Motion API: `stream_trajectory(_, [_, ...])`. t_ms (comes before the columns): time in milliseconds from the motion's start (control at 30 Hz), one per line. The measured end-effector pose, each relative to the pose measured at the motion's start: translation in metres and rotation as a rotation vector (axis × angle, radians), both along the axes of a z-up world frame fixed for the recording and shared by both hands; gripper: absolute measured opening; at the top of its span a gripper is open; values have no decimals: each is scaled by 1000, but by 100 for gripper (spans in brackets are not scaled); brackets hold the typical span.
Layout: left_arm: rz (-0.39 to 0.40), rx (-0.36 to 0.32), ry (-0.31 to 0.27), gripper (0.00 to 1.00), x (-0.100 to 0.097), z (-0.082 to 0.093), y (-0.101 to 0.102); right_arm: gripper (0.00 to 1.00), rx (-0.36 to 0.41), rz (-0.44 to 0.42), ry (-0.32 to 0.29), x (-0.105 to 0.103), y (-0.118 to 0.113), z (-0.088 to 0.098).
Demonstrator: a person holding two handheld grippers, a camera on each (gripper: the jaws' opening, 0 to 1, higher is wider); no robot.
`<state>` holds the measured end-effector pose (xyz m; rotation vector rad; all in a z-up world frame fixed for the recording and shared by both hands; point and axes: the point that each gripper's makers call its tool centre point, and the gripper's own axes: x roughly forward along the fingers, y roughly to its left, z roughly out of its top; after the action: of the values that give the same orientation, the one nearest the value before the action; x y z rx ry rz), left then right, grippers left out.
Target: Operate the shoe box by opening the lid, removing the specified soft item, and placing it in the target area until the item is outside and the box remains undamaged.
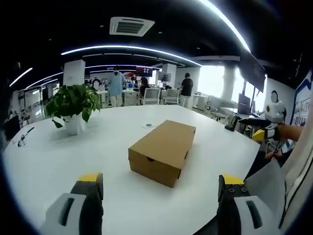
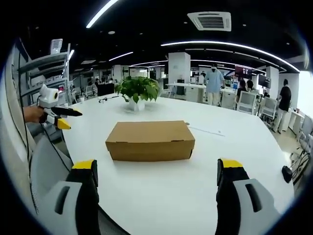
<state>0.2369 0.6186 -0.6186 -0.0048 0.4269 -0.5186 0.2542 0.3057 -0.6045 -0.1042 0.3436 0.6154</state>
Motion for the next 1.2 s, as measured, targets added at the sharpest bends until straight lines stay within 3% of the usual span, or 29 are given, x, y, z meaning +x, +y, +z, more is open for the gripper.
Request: stream_trajectory(1200, [-5,22,26,99,-1,-9,-9,96,-7,18,8,1,-1,-2])
